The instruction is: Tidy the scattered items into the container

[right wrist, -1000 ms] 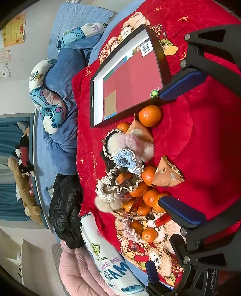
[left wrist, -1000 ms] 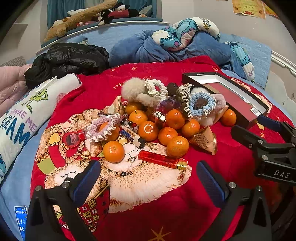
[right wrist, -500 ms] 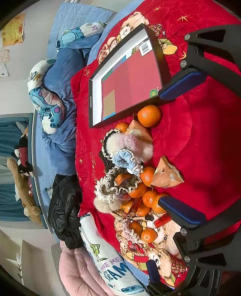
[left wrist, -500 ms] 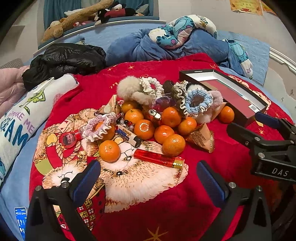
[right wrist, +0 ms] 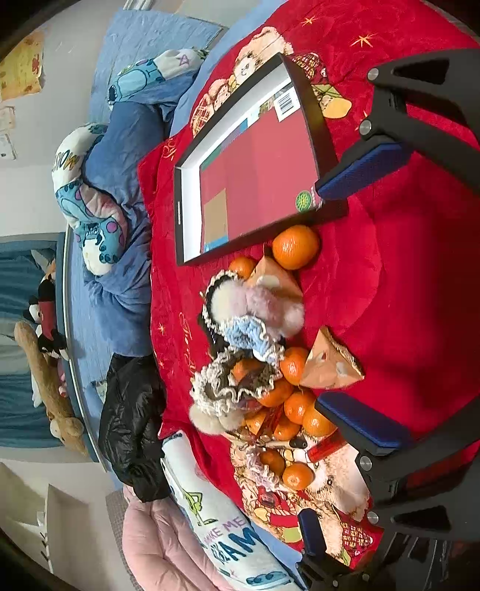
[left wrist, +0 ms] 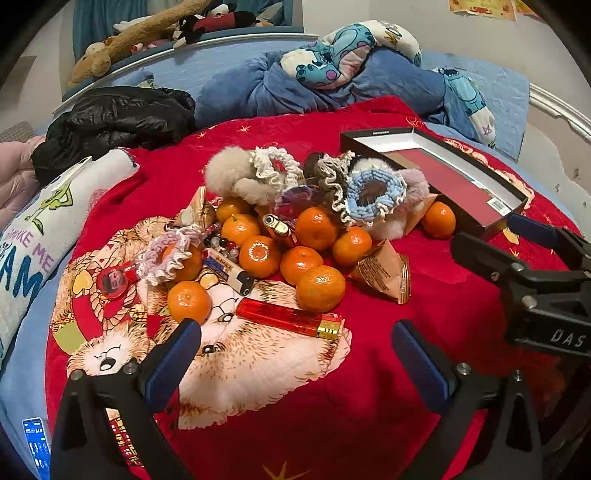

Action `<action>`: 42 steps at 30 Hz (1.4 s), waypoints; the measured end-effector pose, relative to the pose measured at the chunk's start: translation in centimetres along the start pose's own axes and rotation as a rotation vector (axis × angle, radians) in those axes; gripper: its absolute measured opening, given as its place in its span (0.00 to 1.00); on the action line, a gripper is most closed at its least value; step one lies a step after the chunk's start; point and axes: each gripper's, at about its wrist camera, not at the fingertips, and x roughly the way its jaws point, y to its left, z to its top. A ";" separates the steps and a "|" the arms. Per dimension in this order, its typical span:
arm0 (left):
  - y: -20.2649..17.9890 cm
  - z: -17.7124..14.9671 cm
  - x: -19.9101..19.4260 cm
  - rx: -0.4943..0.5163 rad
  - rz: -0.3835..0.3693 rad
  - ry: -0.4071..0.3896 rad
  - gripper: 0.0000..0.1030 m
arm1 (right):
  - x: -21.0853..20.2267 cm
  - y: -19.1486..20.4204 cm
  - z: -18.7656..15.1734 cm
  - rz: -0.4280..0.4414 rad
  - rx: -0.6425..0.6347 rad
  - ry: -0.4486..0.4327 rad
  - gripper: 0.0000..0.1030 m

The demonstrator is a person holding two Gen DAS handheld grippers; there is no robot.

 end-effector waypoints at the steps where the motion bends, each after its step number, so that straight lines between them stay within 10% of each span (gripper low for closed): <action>1: -0.2 0.0 0.2 0.004 0.002 0.005 1.00 | -0.1 -0.2 0.0 -0.002 0.005 0.000 1.00; 37: 0.0 0.7 6.3 -0.023 -0.017 0.101 1.00 | 0.0 -2.6 0.0 0.009 0.069 0.016 1.00; 42: 0.0 0.6 6.8 -0.022 -0.039 0.103 0.86 | 0.0 -2.9 0.0 0.009 0.082 0.016 1.00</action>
